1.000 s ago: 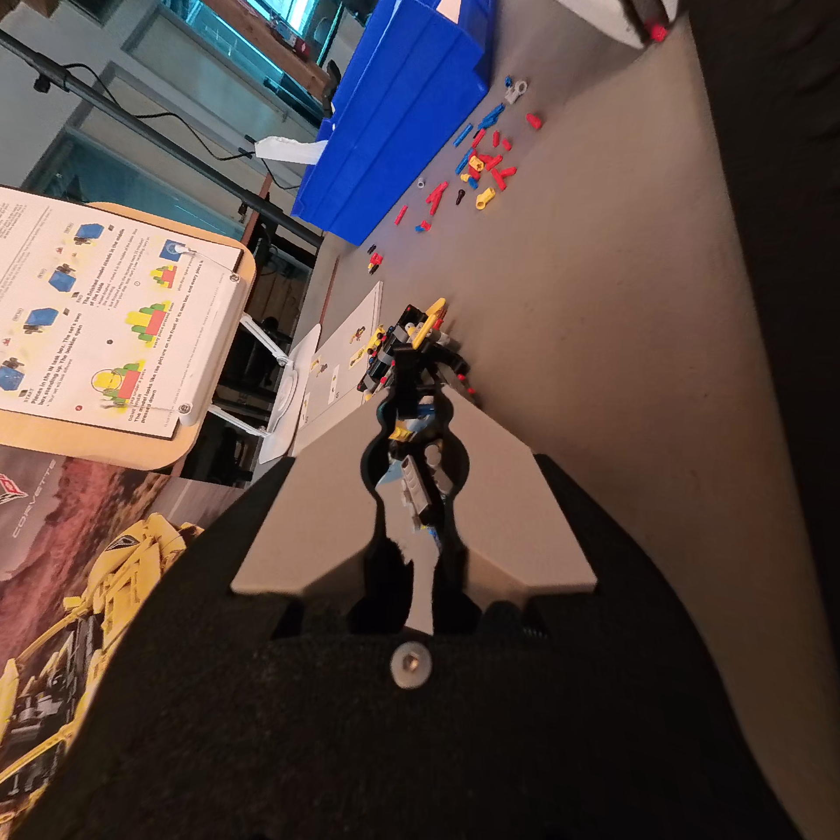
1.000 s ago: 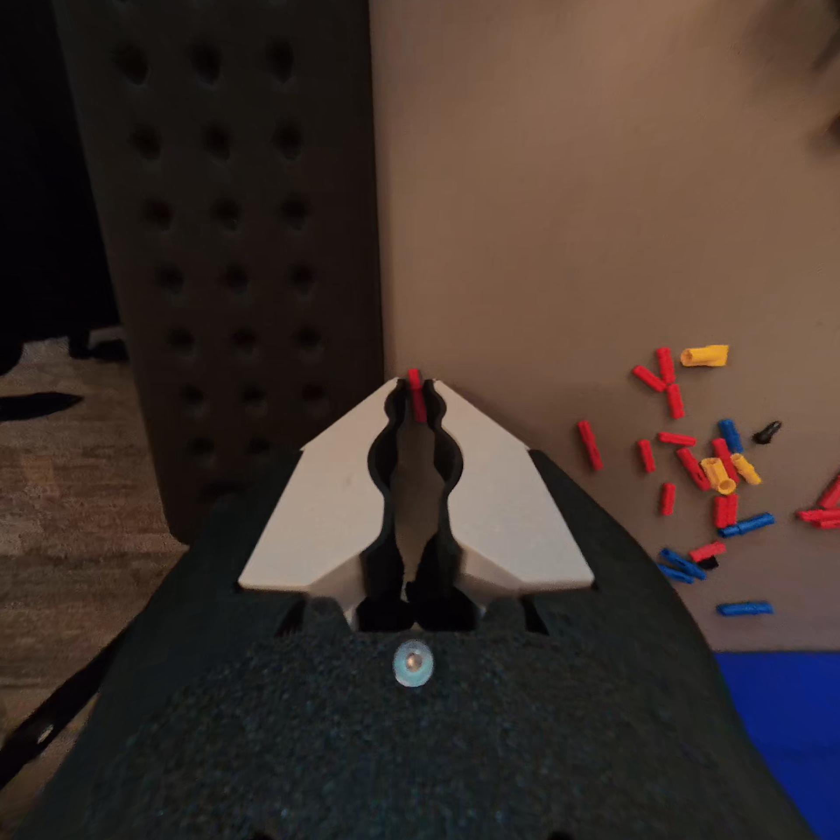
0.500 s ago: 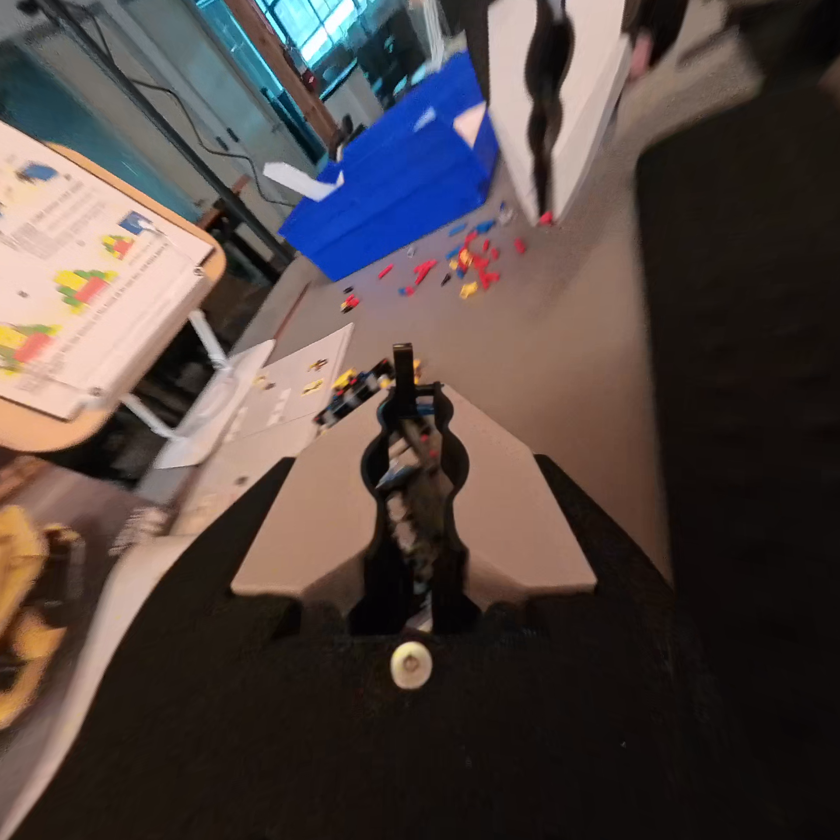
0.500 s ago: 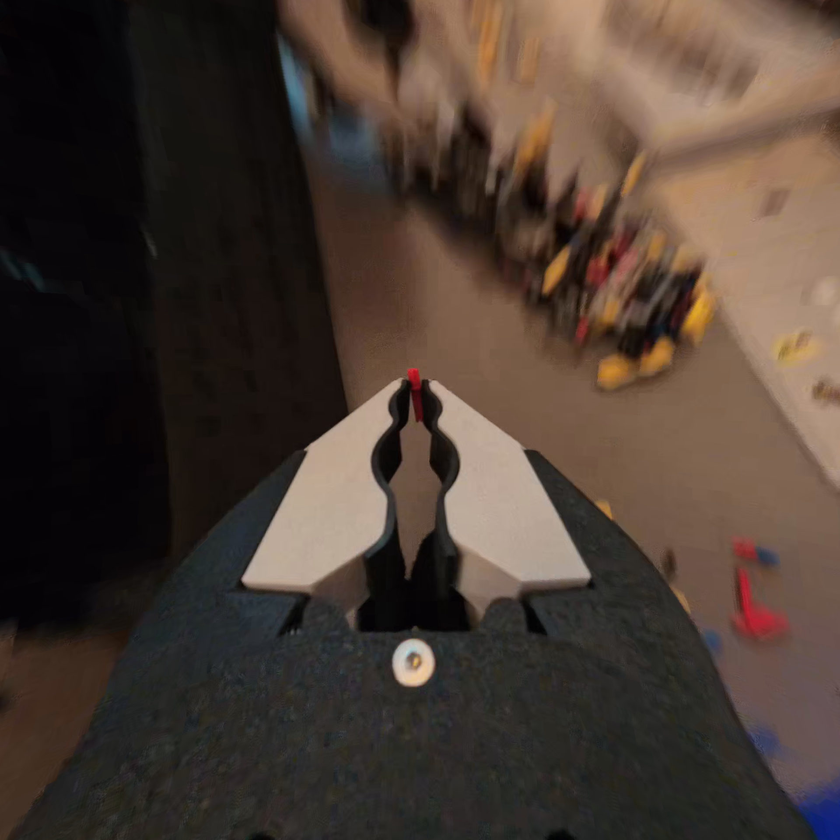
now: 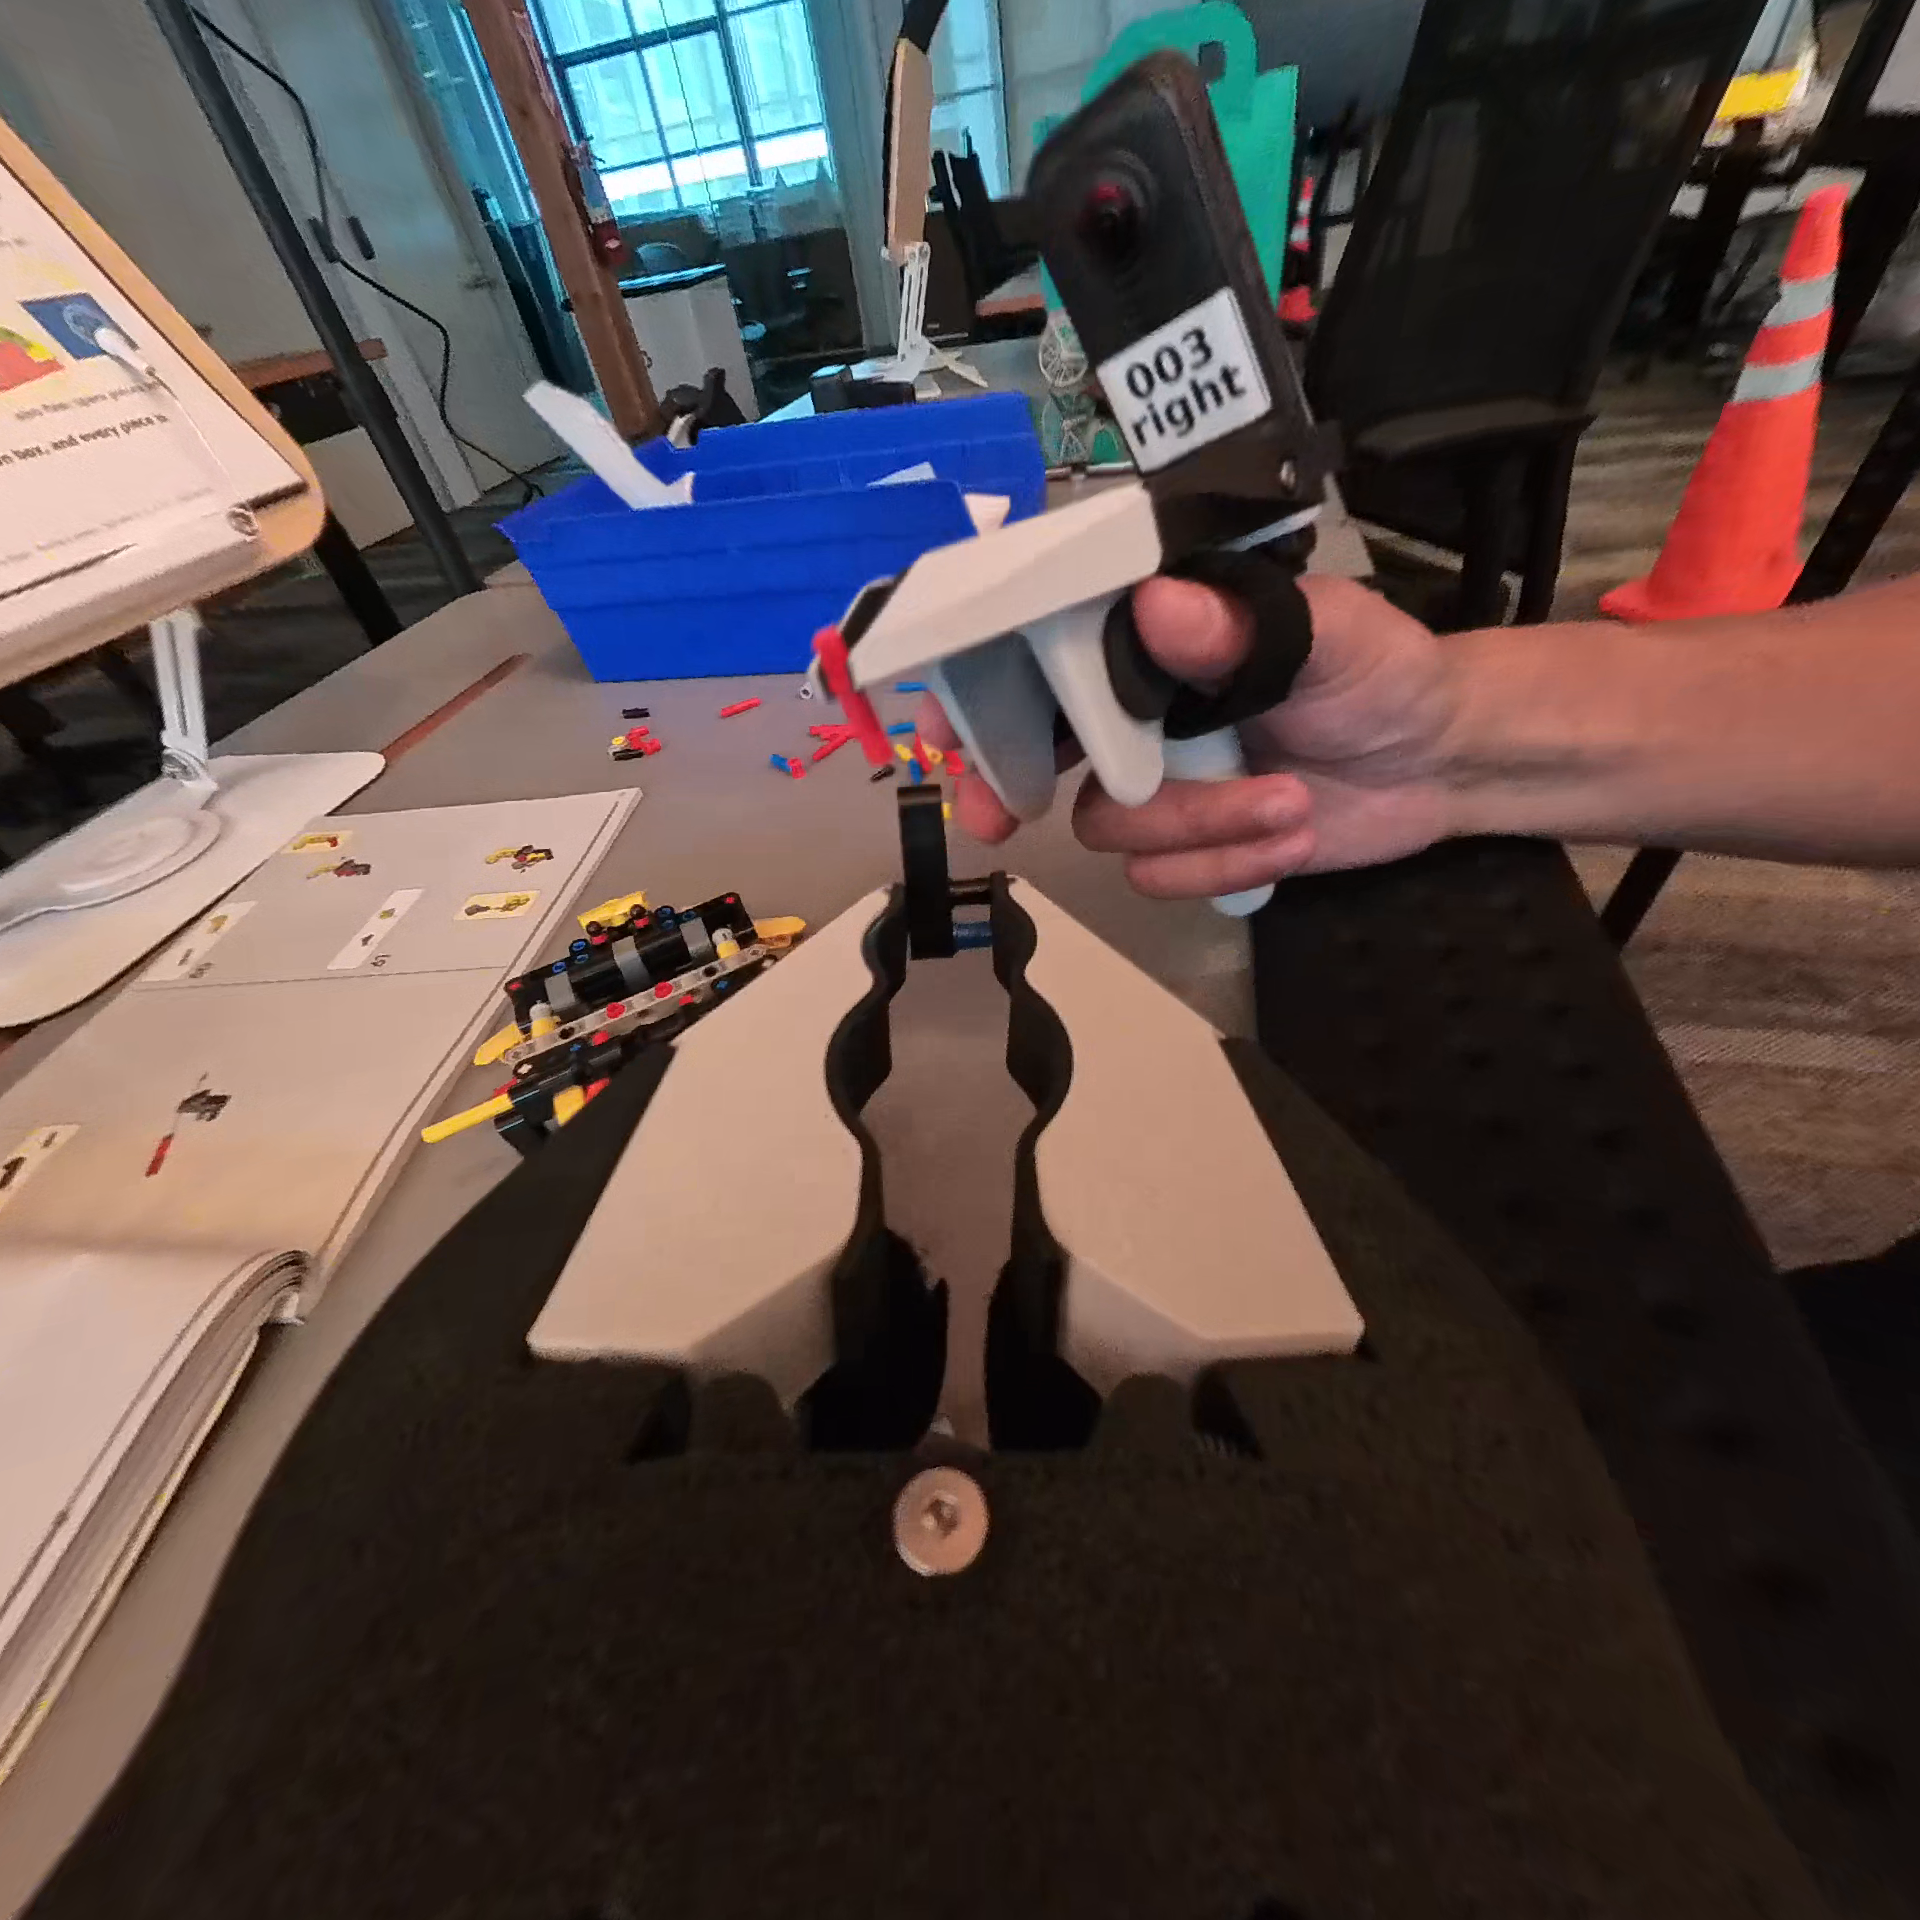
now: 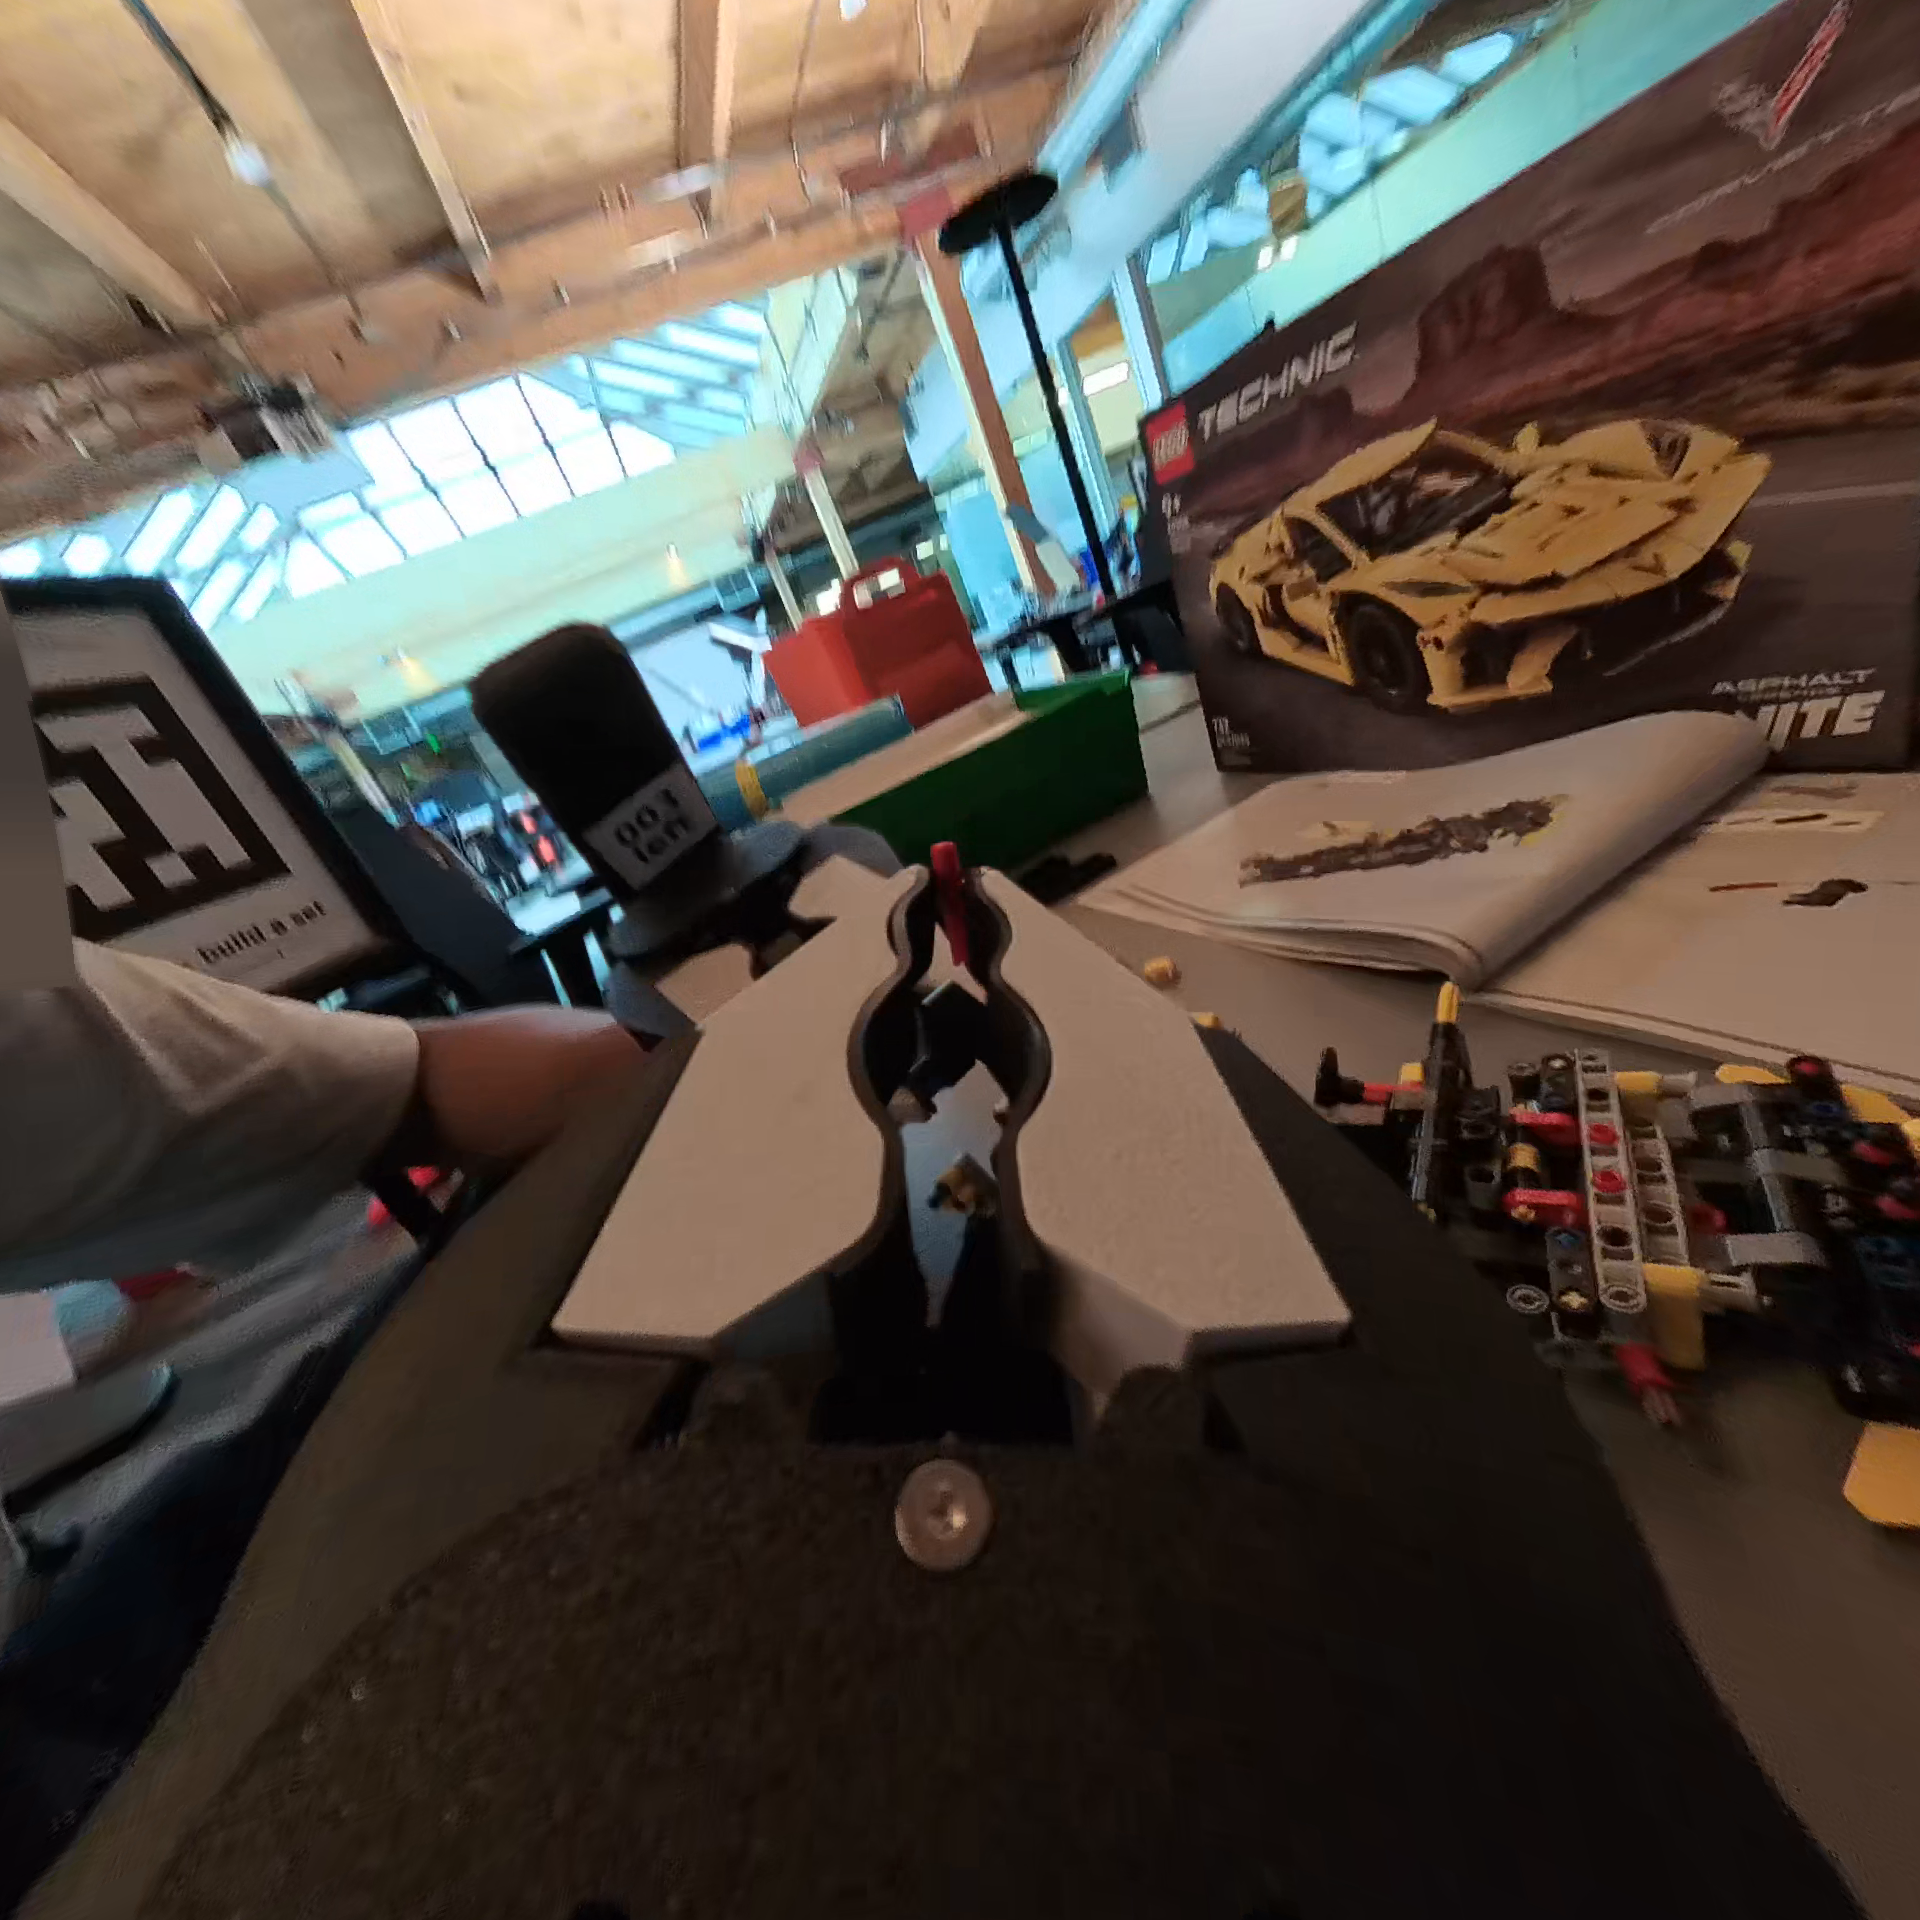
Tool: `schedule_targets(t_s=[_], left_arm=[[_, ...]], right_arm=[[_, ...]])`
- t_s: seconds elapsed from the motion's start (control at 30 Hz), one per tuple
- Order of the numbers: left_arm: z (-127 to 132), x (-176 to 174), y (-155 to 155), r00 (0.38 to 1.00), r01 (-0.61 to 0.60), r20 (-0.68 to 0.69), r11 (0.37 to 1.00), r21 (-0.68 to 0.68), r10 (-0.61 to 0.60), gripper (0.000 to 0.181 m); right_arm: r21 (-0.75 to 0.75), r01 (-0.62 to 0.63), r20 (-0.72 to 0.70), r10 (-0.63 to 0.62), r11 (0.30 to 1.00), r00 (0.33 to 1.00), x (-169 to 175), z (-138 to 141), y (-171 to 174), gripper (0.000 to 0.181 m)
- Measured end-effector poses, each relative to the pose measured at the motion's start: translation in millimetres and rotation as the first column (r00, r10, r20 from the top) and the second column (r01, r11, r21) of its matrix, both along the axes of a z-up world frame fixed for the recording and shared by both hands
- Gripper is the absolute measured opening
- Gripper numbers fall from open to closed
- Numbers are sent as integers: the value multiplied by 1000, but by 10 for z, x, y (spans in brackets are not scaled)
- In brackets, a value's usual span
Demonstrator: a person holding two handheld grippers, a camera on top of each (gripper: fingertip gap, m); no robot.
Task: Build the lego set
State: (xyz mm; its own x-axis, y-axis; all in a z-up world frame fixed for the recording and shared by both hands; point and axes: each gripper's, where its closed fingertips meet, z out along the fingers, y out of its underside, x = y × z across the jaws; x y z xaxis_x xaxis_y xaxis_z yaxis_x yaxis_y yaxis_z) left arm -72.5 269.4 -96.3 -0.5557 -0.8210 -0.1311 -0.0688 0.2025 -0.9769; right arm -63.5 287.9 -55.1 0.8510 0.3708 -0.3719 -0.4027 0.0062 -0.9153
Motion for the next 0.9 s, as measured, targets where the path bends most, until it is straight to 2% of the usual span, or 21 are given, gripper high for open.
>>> schedule_targets(t_s=[0.03,0.17,0.37,0.6,0.7,0.8,0.9], left_arm=[[-6,-1,0,1000,-3,8,1000,21,3,17],[-5,9,45,999,-34,43,995,92,30,16],[-43,32,101,996,-66,64,984,163,56,16],[-103,56,159,987,-131,133,937,325,92,16],[-137,58,147,988,-127,128,932,340,88,16],[-175,77,196,989,-132,109,929,345,100,17],[-192,81,208,990,-127,93,933,337,101,16]], right_arm=[[-29,-2,28,2,1000,1000,-29,-51,39,4],[-92,-8,63,14,996,998,-99,-183,116,4],[-99,-1,62,7,995,998,-66,-205,90,5],[-122,0,49,6,992,999,-32,-249,90,4],[-116,29,84,-20,993,996,22,-213,66,4],[-201,96,199,-56,975,978,287,-259,-95,4],[-431,223,401,-36,874,915,847,-658,-447,4]])
